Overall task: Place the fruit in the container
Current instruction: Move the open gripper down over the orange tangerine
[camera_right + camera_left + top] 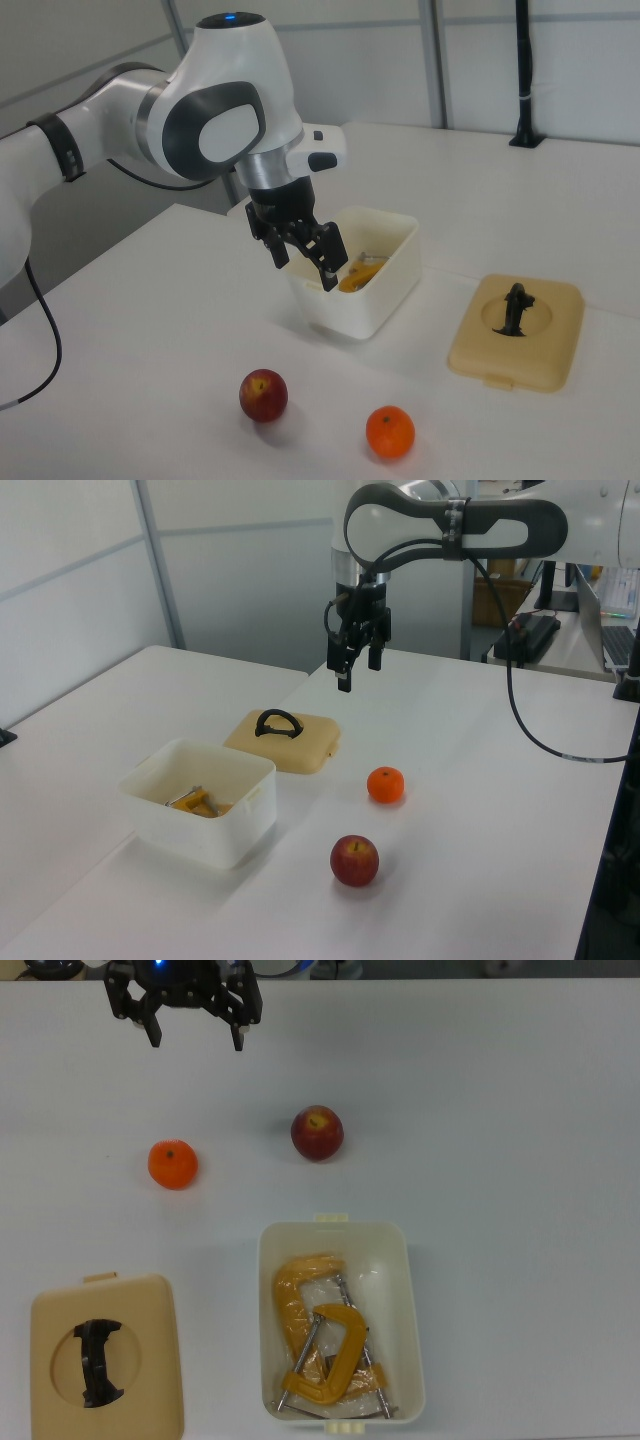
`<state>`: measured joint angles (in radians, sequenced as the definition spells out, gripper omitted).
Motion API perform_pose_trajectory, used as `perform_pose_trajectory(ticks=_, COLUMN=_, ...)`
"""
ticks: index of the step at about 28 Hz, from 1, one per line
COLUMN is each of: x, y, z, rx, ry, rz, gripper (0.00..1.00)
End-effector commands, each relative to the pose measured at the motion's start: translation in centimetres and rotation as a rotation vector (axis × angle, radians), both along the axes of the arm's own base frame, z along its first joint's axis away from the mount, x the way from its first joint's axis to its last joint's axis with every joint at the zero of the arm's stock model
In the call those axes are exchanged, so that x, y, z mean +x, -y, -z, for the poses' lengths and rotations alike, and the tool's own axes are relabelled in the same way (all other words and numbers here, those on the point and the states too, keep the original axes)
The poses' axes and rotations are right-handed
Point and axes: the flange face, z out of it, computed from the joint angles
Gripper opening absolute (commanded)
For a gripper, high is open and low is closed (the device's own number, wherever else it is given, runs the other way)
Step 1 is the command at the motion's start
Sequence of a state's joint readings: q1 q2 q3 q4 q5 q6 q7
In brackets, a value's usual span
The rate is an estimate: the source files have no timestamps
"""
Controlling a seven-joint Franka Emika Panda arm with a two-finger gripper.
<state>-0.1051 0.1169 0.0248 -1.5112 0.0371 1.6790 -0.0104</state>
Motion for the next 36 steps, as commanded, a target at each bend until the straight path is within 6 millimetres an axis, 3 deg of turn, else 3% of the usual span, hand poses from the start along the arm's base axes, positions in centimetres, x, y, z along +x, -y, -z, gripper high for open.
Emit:
perform_pose_trajectory(ticks=1, x=0.4, y=0.3, z=5.0, rx=-0.025, ry=-0.001, rz=-0.095, gripper=1.0)
perform_pose_trajectory(ticks=8, x=0.7, y=1.0, z=11.8, rx=-0.066, ry=0.068, rz=-0.085, gripper=1.0)
perform_pose_trajectory(ticks=15, x=0.2, y=2.5, z=14.8, rx=-0.081, ry=0.037, rz=-0.067, gripper=1.0)
perform_pose_trajectory(ticks=23, x=0.3, y=2.8, z=18.3, rx=-0.133, ry=-0.006, rz=-0.059, gripper=1.0)
perform_pose_trajectory(ticks=30, x=0.6, y=2.8, z=23.1, rx=-0.192, ry=0.015, rz=-0.021, gripper=1.0)
perform_pose_trajectory(ticks=36, x=1.4, y=3.3, z=26.0, rx=-0.249, ry=0.028, rz=-0.004, gripper=1.0)
